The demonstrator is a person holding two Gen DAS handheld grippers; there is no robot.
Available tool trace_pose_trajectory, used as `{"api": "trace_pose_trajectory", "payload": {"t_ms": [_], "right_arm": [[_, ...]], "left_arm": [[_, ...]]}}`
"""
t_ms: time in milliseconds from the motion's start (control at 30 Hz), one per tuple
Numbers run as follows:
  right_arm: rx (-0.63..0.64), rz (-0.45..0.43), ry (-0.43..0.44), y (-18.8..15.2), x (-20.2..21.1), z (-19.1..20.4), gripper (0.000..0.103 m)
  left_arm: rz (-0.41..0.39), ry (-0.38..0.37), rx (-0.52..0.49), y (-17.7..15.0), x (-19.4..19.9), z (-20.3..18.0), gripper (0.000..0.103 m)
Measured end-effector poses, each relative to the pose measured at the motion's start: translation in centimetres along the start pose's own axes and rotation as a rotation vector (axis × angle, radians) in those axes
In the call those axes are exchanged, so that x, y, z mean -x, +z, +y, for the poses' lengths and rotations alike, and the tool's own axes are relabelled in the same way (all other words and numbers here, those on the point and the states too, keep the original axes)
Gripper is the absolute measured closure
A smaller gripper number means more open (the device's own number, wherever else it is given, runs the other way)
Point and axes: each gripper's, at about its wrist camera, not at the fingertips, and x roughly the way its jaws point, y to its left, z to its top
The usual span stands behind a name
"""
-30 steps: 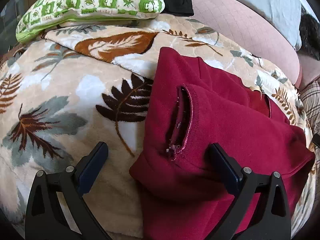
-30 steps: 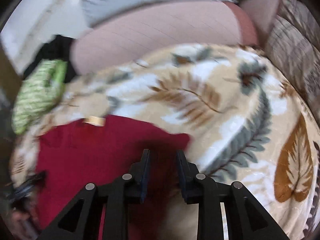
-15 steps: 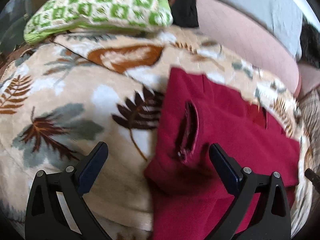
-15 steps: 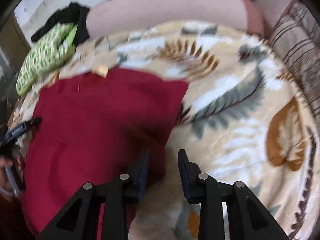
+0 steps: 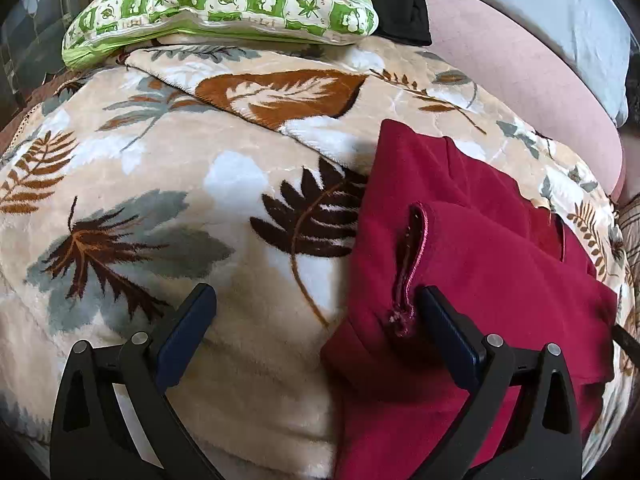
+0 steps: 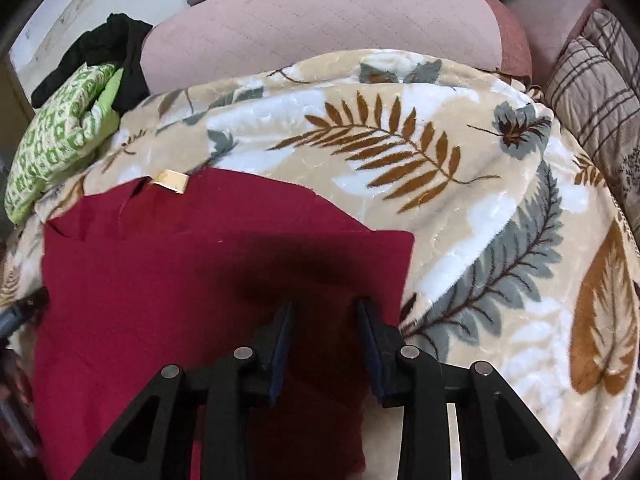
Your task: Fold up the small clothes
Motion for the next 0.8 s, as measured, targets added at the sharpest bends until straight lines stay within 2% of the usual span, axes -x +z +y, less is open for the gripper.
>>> {"api": "trace_pose_trajectory", "payload": {"t_ms": [67,133,233,333,400,500,700,800], "right_arm": [[0.011,-0.009,0.049,-1.4,2.2,0.3,0.071],[0.04,0.003,0.059,-2.8,2.9,0.6,0.07],[0.082,0.068,-0.043,-4.9,1.0,0.6,0.07],[0.005,0.066,0.004,-5.3,0.9,-0.8,0.067],[-0.036,0.053,0.024,-5.3,2.6,-1.1,0.067],[-0.017,0.014,0.052,-6.4,6.0,-0.6,0.065],[-0.04,0.04,0.143,-10.4,9.6,-0.2,0.056],[-0.051,0.057,0.14,-12.8,9.7,-0.1,0.053]], "left_arm": [[0.002,-0.011,0.008,-0.2,0.2,0.1,0.002],[0.002,-0.011,0.005,-0.4,0.2,-0.1,0.002],[-0.01,-0.002,-0.008,-0.9,0.3,-0.4,0.002],[-0.008,-0.003,-0.03,-1.8,1.2,-0.5,0.002],[-0.003,0.007,-0.063,-2.7,2.2,-0.7,0.002],[-0.009,0.019,-0.102,-3.7,3.7,-0.7,0.002],[-0.032,0.029,-0.138,-5.6,7.7,-0.5,0.002],[-0.04,0.038,-0.163,-7.2,9.6,0.1,0.002]]}}
